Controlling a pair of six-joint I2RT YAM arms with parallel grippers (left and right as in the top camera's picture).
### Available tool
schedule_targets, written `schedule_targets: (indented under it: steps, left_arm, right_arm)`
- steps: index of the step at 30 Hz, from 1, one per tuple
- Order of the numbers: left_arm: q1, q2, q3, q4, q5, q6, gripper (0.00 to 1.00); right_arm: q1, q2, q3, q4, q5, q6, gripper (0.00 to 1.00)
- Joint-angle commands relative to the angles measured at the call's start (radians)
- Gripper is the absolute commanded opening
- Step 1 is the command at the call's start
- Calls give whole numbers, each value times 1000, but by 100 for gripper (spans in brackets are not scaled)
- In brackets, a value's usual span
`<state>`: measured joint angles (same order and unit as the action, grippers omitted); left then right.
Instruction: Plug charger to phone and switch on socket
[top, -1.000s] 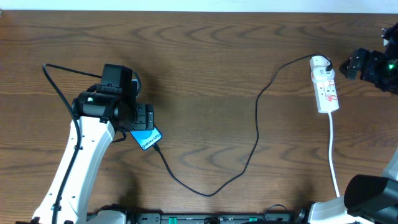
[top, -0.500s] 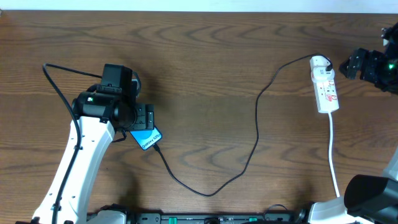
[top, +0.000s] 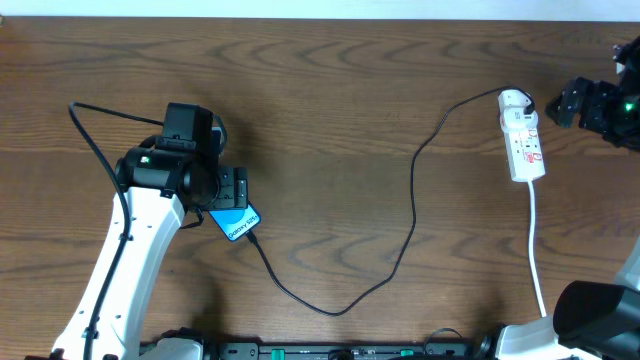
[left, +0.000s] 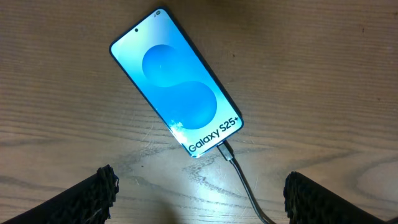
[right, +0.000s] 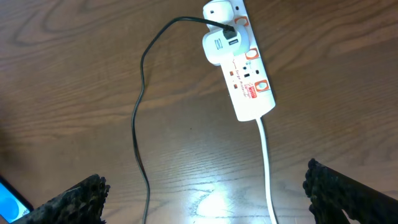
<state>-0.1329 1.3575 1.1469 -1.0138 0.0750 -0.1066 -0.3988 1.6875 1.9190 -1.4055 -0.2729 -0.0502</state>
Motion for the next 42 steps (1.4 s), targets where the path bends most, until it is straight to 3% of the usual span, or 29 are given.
schedule_targets:
  steps: [1, 16, 42]
  left_arm:
    - [-2, -12, 13, -2, -13, 8, 87]
    - [-2, -45, -5, -3, -13, 8, 88]
    - [-1, -378, -29, -3, -13, 8, 88]
  right_arm:
    - [-1, -12, -2, -2, -9, 12, 99]
    - [-1, -12, -2, -2, -9, 12, 99]
    - [-1, -12, -2, -2, -9, 12, 99]
